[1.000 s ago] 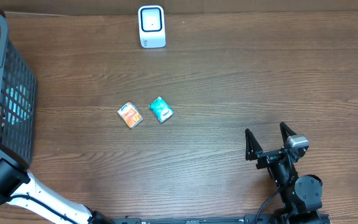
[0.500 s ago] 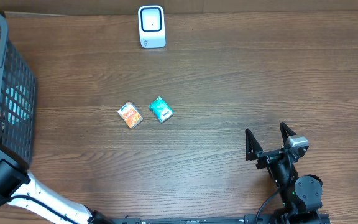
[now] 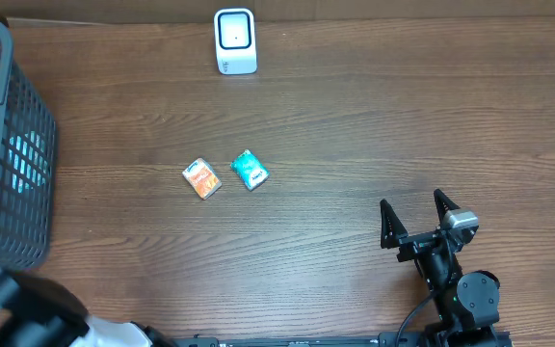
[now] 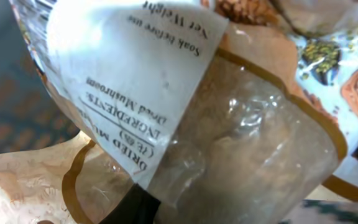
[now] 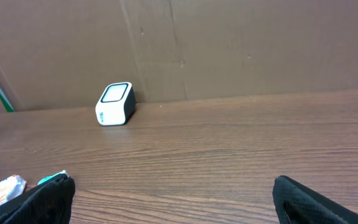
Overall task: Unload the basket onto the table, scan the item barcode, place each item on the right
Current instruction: 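Grasp the dried mushroom bag with the left gripper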
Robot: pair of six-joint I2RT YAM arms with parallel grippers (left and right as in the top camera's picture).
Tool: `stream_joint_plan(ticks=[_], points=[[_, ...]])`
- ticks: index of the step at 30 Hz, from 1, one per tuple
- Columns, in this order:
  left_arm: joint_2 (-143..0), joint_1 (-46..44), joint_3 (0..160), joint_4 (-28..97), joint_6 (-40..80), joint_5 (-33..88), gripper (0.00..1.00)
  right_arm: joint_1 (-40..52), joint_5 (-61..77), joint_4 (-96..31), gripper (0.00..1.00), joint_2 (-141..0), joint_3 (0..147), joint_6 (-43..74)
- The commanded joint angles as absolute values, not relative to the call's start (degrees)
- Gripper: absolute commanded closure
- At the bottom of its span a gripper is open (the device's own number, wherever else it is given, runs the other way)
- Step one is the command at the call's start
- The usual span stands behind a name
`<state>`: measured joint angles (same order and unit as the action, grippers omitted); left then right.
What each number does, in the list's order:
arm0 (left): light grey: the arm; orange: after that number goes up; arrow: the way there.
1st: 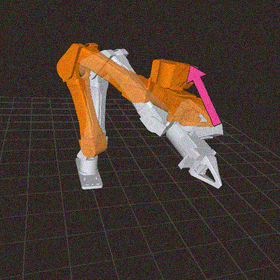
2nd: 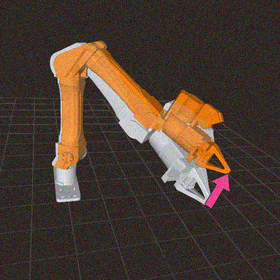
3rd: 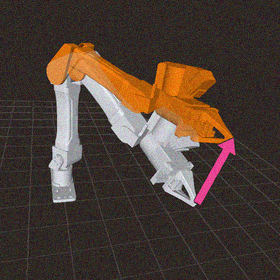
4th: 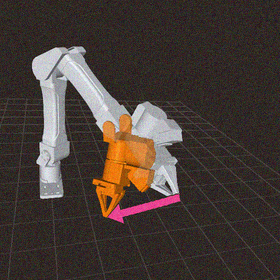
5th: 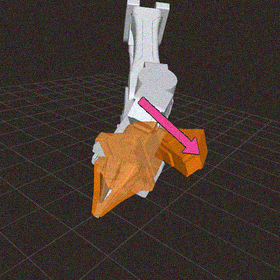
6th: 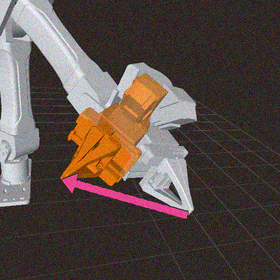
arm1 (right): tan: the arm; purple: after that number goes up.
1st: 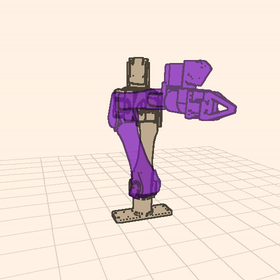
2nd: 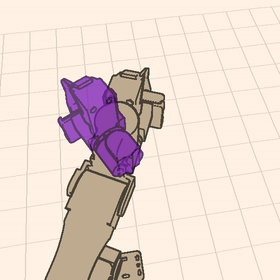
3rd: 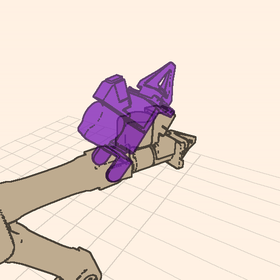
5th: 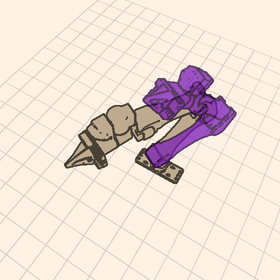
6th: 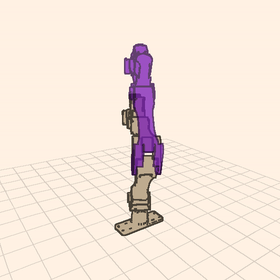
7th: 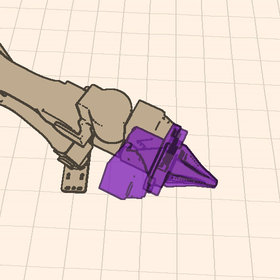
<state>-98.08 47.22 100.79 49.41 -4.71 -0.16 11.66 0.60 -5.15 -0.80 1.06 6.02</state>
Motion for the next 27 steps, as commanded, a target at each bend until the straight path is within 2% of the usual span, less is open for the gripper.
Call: stream_joint_plan(ticks=[1, 5, 9, 12, 17, 22, 27], points=[[-91.0, 46.8, 102.3, 47.2, 4.7, 13.4, 0.96, 11.5, 0.1, -4.8, 0.00, -0.3, 0.5, 6.2], [-84.8, 45.9, 102.3, 44.5, 14.0, 25.7, 0.96, 11.5, 0.1, -4.8, 0.00, -0.3, 0.5, 6.2], [-80.1, 41.0, 102.3, 44.8, 16.1, 31.4, 0.96, 11.5, 0.1, -4.8, 0.00, -0.3, 0.5, 6.2], [-77.3, 34.6, 102.3, 47.1, 15.6, 30.4, 0.96, 11.5, 0.1, -4.8, 0.00, -0.3, 0.5, 6.2], [-75.6, 18.7, 102.3, 54.1, 15.6, 24.2, 0.96, 11.5, 0.1, -4.8, 0.00, -0.3, 0.5, 6.2], [-78.7, 0.6, 102.0, 58.7, 15.7, 14.7, 0.96, 11.5, 0.1, -4.8, 0.00, -0.3, 0.5, 6.2], [-85.8, -14.5, 101.8, 58.3, 17.4, 10.5, 0.96, 11.5, 0.1, -4.8, 0.00, -0.3, 0.5, 6.2]])
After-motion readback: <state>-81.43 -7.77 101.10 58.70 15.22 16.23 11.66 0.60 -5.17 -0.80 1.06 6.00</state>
